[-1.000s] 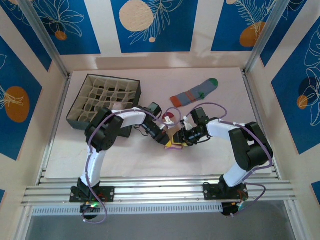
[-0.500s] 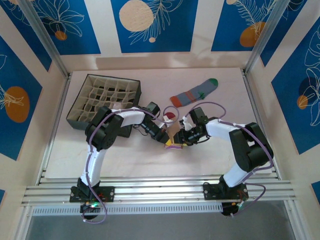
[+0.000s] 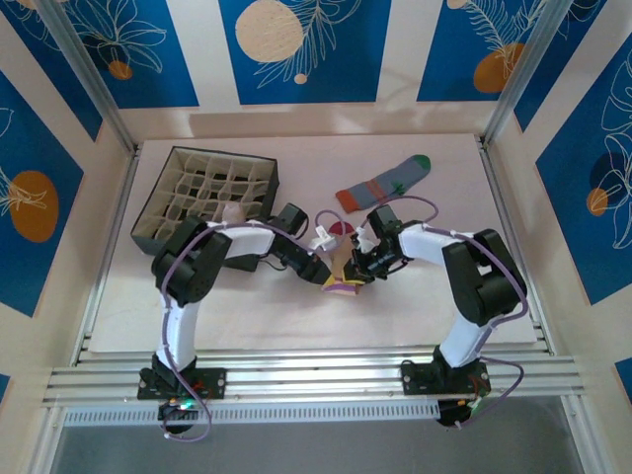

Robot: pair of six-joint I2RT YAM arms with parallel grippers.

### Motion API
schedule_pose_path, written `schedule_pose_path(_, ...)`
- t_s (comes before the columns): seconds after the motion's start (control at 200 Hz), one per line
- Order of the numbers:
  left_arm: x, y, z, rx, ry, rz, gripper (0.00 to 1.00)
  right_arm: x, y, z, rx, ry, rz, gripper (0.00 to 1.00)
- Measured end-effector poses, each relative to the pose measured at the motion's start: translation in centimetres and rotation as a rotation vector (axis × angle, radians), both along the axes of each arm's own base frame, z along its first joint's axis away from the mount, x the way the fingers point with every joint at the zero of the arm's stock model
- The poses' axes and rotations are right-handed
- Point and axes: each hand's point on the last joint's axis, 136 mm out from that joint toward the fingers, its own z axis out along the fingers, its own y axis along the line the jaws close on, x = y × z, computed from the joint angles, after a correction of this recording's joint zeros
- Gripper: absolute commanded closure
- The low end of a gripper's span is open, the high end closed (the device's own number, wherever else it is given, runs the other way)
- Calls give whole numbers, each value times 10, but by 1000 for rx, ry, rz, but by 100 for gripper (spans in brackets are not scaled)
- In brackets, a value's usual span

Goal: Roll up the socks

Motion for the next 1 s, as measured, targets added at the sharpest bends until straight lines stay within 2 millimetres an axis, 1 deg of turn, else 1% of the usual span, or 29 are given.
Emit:
schedule_pose_path(0.235,0,22,21,-31,-320,-11,65,6,-5,-6,-10,86,-9,100)
schedule_pose_path(0.335,-1,28,29,-32,-544,-35,58,6,-5,-6,-11,103,6,100)
schedule_pose_path(0.37,-4,27,32,-36,-629,-55,56,6,-5,-6,-13,108,11,100)
schedule_pose_path(0.45,-19,19,37,-62,-825,-134,53,6,-5,-6,-17,113,23,100)
schedule_pose_path(0.515,-26,11,36,-70,-934,-188,52,5,-5,-6,-18,114,33,100)
schedule_pose_path(0.56,-27,7,36,-64,-992,-216,52,4,-6,-6,-19,115,38,100)
schedule_pose_path(0.65,-19,1,35,-43,-1069,-248,52,2,-6,-6,-19,115,48,100)
schedule_pose_path(0.81,-1,-19,31,-17,-1153,-308,52,1,-7,-7,-18,121,67,100)
schedule_pose_path(0.875,1,-24,29,-9,-1171,-327,52,1,-6,-7,-9,129,69,100)
schedule_pose_path(1.0,-2,-25,22,10,-1180,-354,52,2,-5,-7,13,166,77,100)
